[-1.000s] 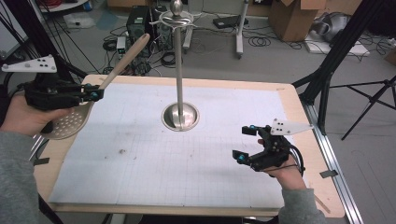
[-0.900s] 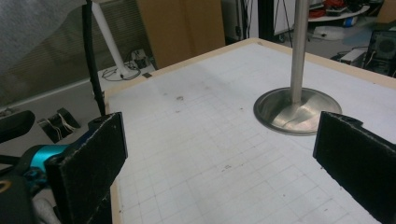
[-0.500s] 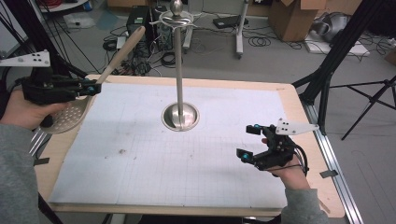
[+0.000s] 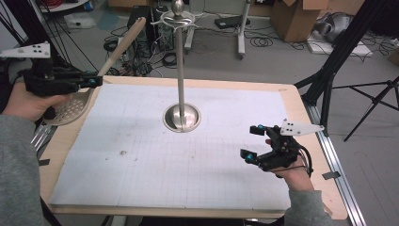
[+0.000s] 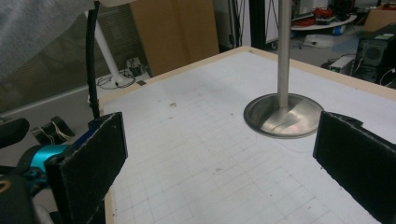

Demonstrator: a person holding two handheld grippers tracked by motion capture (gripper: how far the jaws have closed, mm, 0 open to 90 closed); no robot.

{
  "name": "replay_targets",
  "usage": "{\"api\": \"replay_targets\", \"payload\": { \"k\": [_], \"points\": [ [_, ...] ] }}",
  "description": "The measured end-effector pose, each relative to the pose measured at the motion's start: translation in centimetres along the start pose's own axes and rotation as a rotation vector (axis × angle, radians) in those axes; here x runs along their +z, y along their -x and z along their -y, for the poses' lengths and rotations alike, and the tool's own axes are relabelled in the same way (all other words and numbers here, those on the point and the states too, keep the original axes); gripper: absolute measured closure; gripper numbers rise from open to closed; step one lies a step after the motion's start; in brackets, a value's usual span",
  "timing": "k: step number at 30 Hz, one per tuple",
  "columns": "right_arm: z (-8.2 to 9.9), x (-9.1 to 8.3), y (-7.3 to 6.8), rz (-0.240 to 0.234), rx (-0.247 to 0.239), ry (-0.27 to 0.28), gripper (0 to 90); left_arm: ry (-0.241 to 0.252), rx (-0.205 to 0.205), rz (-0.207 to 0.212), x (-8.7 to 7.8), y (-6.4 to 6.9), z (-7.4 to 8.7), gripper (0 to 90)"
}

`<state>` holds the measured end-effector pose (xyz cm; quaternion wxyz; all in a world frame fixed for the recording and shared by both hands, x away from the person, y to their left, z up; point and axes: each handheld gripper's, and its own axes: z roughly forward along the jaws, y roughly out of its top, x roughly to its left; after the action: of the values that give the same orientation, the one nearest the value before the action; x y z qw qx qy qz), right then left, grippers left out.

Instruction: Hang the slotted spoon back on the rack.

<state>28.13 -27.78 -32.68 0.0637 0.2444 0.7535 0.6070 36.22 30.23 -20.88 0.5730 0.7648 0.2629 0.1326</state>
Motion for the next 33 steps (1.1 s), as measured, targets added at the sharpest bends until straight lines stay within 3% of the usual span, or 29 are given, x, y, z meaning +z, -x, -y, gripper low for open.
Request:
{"api": "replay_targets", "payload": {
  "k": [13, 16, 22, 33],
  "points": [
    [-0.1, -0.2, 0.1, -0.003, -0.002, 0.002, 1.5, -0.004, -0.021, 0.019, 0.9, -0.8, -0.4, 77.9],
    [-0.1, -0.1, 0.0, -0.01, -0.006, -0.003, 1.5, 0.003, -0.022, 0.032, 1.0, -0.7, -0.5, 78.0],
    [0.0, 0.0, 0.1, -0.014, -0.009, -0.009, 1.5, -0.012, -0.021, 0.014, 1.3, -0.7, -0.4, 78.0],
    [0.0, -0.1, 0.1, -0.01, -0.003, -0.005, 1.5, 0.0, -0.018, 0.037, 1.6, -0.6, -0.4, 78.0]
  ]
}}
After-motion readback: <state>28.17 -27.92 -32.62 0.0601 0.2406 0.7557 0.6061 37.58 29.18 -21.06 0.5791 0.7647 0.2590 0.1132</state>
